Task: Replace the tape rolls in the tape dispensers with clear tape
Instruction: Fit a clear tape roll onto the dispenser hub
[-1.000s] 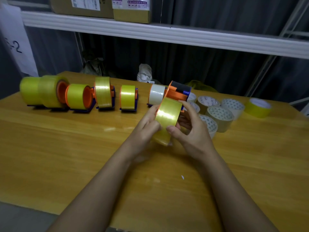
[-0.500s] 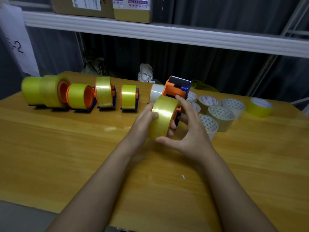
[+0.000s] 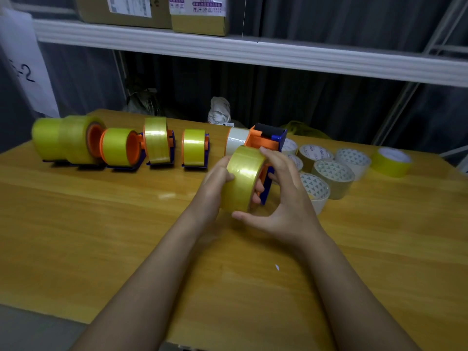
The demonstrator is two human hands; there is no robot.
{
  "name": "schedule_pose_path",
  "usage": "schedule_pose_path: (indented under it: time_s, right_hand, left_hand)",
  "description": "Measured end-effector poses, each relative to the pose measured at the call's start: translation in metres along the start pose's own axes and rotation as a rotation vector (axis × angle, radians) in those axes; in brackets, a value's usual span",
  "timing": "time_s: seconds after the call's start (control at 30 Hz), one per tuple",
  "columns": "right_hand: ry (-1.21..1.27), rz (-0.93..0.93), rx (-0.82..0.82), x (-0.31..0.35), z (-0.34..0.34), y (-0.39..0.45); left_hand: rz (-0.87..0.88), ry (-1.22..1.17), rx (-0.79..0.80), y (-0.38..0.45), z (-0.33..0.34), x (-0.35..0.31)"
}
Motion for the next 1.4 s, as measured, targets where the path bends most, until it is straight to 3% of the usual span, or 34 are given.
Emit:
schedule_pose_path:
  time_s: [0.43, 0.63, 0.73, 1.4]
  right_hand:
    - [0.282, 0.291, -0.051, -0.021, 0.005, -0.002]
    - [0.393, 0.273, 0.058, -0.015, 0.011, -0.002]
    - [0.283, 0.213, 0.161, -0.01, 0.014, -0.003]
    - [0.409, 0.347, 0.092, -0.02, 0.014, -0.003]
  left_hand:
    - [0.043, 0.142, -0.007, -0.002, 0.0, 0.001]
    - [0.04, 0.162, -0.042, 0.002, -0.006, 0.005]
    - [0.015, 0.084, -0.076, 0.003, -0.007, 0.006]
    - [0.004, 0.21, -0.072, 0.002, -0.007, 0.006]
Point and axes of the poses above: each hand's wrist, its own y-axis towards the middle knuckle, its own z-axis out of the palm, x = y × z, the point moved 7 cm from there along y, towards the middle knuckle, and after that the axes turned 3 degrees about -x, right-handed, at the moved point
